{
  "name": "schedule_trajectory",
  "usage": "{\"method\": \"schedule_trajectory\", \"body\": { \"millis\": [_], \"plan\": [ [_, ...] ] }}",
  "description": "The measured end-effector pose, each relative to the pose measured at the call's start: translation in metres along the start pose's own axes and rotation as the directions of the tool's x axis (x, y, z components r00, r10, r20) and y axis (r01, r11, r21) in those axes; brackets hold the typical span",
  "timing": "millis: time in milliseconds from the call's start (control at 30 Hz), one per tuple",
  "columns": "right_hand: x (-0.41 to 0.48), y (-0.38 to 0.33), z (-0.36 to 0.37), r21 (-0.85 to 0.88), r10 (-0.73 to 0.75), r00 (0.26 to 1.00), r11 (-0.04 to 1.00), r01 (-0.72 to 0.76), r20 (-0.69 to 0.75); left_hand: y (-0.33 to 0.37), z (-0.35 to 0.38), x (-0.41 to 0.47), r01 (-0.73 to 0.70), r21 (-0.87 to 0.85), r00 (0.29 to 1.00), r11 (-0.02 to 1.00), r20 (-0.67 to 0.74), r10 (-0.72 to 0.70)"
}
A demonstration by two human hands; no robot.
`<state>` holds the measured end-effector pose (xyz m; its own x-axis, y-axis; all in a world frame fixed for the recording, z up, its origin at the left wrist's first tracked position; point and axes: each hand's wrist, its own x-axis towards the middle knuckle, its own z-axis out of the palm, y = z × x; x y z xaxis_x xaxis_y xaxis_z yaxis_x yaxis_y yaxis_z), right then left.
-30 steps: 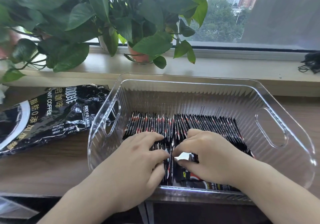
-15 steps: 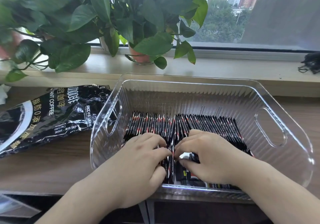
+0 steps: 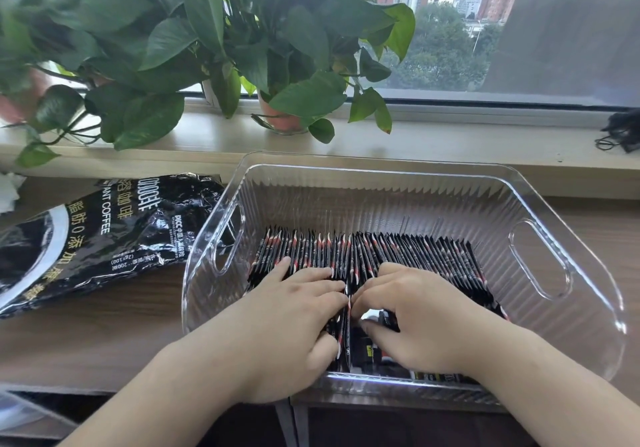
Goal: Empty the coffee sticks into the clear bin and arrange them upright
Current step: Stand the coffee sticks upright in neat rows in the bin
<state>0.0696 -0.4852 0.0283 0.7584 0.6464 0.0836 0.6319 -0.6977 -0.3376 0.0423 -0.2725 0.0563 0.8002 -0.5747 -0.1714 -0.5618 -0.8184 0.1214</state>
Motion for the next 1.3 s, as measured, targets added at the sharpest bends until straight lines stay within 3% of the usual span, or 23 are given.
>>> {"method": "schedule_trajectory", "body": {
  "millis": [100, 233, 533, 700, 800, 867, 1133, 1233, 1300],
  "plan": [
    [0.000, -0.001, 0.000, -0.011, -0.003, 1.000, 1.000, 0.003, -0.014, -0.002, -0.002, 0.004, -0.054, 0.002, 0.995, 0.999, -0.088, 0.054],
    [0.000, 0.000, 0.000, -0.025, 0.000, 1.000, 1.000, -0.001, -0.016, -0.002, -0.004, 0.014, -0.053, -0.044, 0.998, 0.998, -0.046, 0.051],
    [0.001, 0.002, 0.001, -0.021, -0.057, 0.998, 0.998, 0.057, -0.030, -0.004, 0.005, 0.008, -0.139, -0.012, 0.975, 0.990, -0.175, 0.135],
    [0.003, 0.004, -0.004, 0.029, -0.008, 0.981, 0.999, 0.014, -0.196, -0.005, 0.006, 0.004, -0.155, -0.055, 0.976, 0.986, -0.163, 0.144],
    [0.004, 0.006, -0.009, 0.038, 0.123, 0.903, 0.992, -0.118, -0.413, -0.003, 0.005, 0.003, -0.152, -0.059, 0.977, 0.987, -0.162, 0.140],
    [0.005, 0.006, -0.011, 0.112, 0.227, 0.852, 0.974, -0.197, -0.471, -0.003, 0.005, 0.002, -0.147, -0.059, 0.977, 0.987, -0.164, 0.136],
    [0.005, 0.000, -0.010, 0.254, 0.337, 0.915, 0.926, -0.279, -0.224, -0.003, 0.008, 0.004, -0.150, -0.054, 0.980, 0.987, -0.139, 0.141],
    [0.005, -0.001, -0.010, 0.211, 0.285, 0.926, 0.949, -0.235, -0.247, -0.002, 0.007, 0.003, -0.141, -0.080, 0.985, 0.987, -0.110, 0.132],
    [0.005, -0.001, -0.012, 0.206, 0.270, 0.899, 0.956, -0.208, -0.346, -0.002, 0.006, 0.003, -0.138, -0.089, 0.987, 0.986, -0.092, 0.129]
  ]
}}
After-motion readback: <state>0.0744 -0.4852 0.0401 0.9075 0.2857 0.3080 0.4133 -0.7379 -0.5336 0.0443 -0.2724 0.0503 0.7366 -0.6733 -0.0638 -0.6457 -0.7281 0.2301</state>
